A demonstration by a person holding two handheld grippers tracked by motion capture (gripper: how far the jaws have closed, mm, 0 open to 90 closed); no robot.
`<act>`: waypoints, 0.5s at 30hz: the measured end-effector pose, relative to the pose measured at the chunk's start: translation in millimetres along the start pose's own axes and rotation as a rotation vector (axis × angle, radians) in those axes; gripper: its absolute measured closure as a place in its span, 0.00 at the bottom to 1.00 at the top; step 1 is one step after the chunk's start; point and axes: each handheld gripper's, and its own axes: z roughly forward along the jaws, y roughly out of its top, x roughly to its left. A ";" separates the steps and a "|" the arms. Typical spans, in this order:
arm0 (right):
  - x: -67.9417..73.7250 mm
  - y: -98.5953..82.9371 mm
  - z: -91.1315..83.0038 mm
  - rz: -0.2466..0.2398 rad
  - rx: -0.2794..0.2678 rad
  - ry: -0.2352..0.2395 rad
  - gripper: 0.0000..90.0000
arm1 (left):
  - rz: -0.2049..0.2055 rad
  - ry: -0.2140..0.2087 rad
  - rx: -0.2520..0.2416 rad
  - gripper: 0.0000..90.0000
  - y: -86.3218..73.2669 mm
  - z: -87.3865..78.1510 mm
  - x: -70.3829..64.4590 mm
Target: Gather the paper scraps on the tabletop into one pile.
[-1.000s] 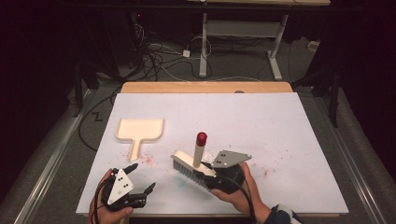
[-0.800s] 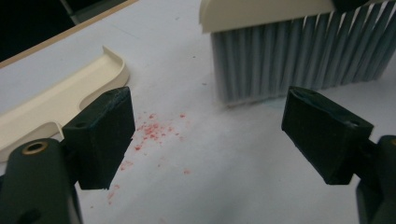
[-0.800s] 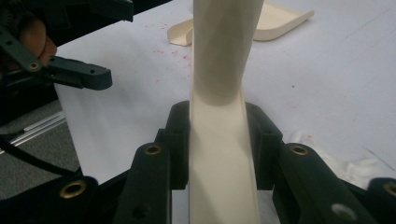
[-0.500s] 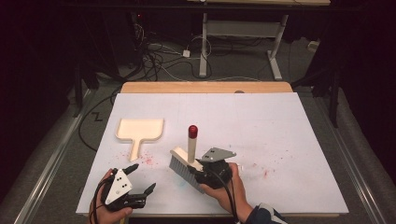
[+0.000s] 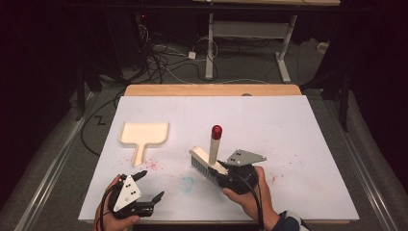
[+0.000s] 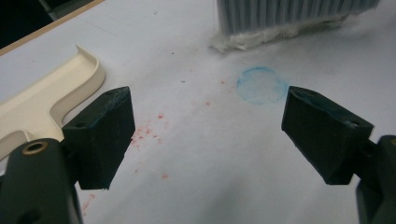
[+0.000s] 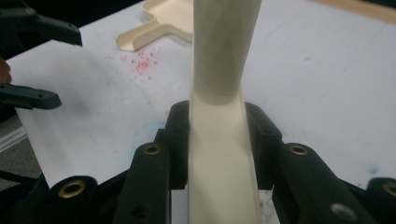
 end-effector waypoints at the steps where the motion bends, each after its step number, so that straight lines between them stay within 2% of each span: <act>1: -0.6 1.7 -4.8 -0.005 -0.013 -0.004 0.75 | 0.000 -0.002 0.001 0.18 -0.1 0.3 0.1; 4: -4.1 5.6 -19.2 -0.024 -0.041 -0.010 0.75 | 0.002 -0.005 0.005 0.18 -0.3 0.9 0.0; 7: -10.4 6.7 -33.8 -0.045 -0.058 -0.036 0.75 | 0.004 -0.005 0.006 0.18 -0.2 0.9 -0.2; 11: -24.2 4.2 -53.7 -0.064 -0.072 -0.104 0.75 | 0.011 -0.002 0.011 0.18 0.3 1.5 -1.2; 15: -42.6 -6.6 -68.6 -0.051 -0.071 -0.188 0.75 | 0.024 0.000 0.021 0.18 0.9 2.3 -3.3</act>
